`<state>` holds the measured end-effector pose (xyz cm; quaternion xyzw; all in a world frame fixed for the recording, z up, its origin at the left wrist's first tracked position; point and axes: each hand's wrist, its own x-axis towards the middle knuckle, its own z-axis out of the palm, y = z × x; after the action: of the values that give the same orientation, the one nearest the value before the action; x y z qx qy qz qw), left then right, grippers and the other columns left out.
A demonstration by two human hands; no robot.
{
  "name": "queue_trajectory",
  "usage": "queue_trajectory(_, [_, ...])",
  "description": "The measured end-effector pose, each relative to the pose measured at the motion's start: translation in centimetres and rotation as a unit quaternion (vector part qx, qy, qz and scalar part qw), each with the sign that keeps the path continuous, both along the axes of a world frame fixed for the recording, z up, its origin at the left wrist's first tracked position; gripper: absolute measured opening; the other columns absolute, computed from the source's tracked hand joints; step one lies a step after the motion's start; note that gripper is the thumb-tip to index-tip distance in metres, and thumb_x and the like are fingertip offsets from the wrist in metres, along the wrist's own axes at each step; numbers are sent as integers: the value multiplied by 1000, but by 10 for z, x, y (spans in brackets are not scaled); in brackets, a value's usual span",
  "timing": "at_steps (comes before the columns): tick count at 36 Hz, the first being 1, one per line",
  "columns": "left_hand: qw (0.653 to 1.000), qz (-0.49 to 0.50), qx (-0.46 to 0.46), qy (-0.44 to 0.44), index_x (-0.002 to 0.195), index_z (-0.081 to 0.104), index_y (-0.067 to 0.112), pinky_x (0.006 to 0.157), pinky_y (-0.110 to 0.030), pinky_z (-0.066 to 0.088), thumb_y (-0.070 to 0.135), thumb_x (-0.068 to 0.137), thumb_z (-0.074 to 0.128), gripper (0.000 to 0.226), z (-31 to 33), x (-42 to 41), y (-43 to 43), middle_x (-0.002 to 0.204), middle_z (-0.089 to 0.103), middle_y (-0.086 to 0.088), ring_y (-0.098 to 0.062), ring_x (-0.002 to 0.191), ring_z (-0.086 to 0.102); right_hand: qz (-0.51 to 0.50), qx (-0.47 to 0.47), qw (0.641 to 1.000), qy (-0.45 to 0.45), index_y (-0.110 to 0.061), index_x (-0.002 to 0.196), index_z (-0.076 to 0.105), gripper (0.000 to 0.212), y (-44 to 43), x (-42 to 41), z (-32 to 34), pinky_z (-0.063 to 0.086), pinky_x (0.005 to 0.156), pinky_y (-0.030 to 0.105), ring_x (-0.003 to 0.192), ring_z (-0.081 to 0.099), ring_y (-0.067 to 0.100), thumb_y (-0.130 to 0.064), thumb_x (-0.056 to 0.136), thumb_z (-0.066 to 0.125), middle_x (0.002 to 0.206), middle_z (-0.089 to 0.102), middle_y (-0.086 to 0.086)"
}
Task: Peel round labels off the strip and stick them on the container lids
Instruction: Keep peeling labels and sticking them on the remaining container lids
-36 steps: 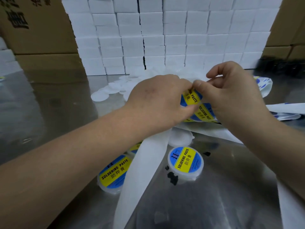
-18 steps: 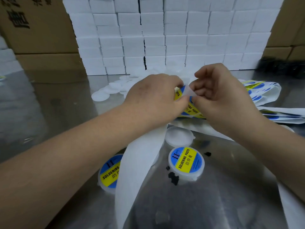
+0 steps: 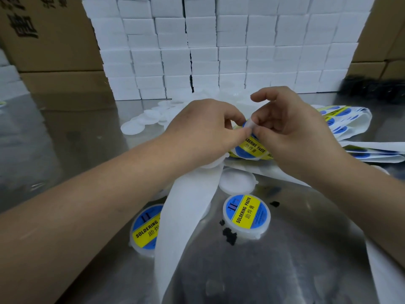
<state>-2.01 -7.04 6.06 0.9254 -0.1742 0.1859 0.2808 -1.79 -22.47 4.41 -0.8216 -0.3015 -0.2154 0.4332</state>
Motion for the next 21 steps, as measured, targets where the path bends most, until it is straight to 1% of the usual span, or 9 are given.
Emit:
queue_trajectory(2, [1000,0,-2,3,81,63,41,52,-18,31,52,80,57,13,1,1,1,68,55,14,1,60,48,-11,-7,1000,-4,-48,94,41,52,0,0,0,50,71,22,71,61,-1,1,84,55,85,61,-20])
queue_trajectory(4, [1000,-1,-1,2,85,66,40,52,-19,30,53,79,56,18,1,3,3,67,53,14,-1,60,47,-17,-8,1000,-3,-49,93,41,52,0,0,0,51,70,24,70,61,-1,0,84,55,82,61,-15])
queue_trajectory(8, [1000,3,1,1,87,67,40,51,-18,30,54,77,56,20,1,4,4,68,53,14,0,60,47,-17,-6,1000,-3,-49,93,42,53,0,1,-1,50,71,24,72,60,0,2,84,55,79,60,-15])
queue_trajectory(11, [1000,-4,-4,10,81,64,42,49,-13,31,52,77,58,13,1,4,4,68,52,15,2,58,47,-10,-8,1000,7,-50,95,41,55,0,1,-1,50,68,25,69,58,4,2,84,54,81,59,-15])
queue_trajectory(13, [1000,-7,-6,15,77,60,42,51,-16,30,49,77,59,7,0,5,4,67,51,14,0,57,46,-6,-14,1000,13,-53,99,39,59,0,1,-1,49,65,26,67,56,8,3,85,52,84,59,-13])
queue_trajectory(15, [1000,-10,-6,16,76,58,43,53,-19,30,44,79,61,4,-2,6,4,68,51,14,-1,59,46,-10,-26,999,19,-58,102,35,65,0,1,-1,49,64,23,68,55,9,3,85,50,87,58,-14])
queue_trajectory(18, [1000,-1,-6,1,73,55,44,54,-18,32,37,82,60,12,-1,7,6,70,54,14,0,62,47,-20,-27,999,22,-62,103,32,69,-1,1,0,48,65,20,71,55,8,2,84,47,90,58,-17])
queue_trajectory(21, [999,30,-2,-24,64,51,41,53,-18,32,34,83,58,22,0,10,9,67,52,15,0,62,47,-30,-21,999,19,-62,102,33,68,-2,1,0,46,61,16,70,54,7,3,83,46,93,57,-16])
